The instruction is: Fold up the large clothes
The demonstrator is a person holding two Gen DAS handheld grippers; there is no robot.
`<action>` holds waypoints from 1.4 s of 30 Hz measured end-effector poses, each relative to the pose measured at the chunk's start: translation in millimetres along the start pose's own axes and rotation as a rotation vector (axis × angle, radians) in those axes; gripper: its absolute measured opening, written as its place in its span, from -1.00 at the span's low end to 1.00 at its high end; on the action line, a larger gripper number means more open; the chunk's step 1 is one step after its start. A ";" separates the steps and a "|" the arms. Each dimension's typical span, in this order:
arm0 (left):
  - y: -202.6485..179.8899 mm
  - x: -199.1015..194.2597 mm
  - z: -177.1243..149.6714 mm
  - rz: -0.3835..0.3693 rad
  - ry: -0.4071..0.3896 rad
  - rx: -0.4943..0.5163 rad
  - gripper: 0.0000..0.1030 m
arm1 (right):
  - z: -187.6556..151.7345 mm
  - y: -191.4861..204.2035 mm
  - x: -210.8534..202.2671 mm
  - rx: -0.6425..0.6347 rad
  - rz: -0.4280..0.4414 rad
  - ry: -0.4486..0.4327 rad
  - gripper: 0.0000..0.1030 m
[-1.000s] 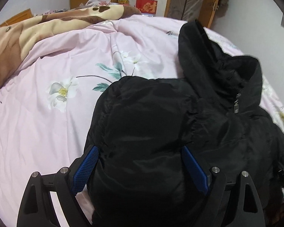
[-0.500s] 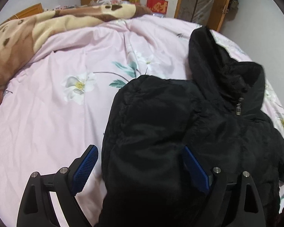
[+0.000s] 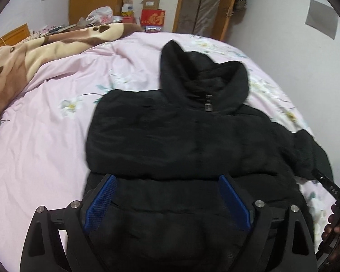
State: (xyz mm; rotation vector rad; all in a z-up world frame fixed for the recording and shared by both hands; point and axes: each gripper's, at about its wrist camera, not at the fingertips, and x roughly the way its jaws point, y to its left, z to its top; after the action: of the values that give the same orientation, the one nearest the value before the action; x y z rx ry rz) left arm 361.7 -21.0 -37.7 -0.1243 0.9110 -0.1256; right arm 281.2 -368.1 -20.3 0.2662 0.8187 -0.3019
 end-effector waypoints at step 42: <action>-96.9 64.4 -20.7 -0.066 0.058 0.099 0.78 | 74.9 -151.3 3.3 0.226 -0.154 -0.119 -0.66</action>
State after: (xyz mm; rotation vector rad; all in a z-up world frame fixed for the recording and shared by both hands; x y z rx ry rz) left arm 378.9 -127.9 -84.8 -0.0590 0.9566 -0.2368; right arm 278.7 -534.4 8.8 0.3934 0.6883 -0.5518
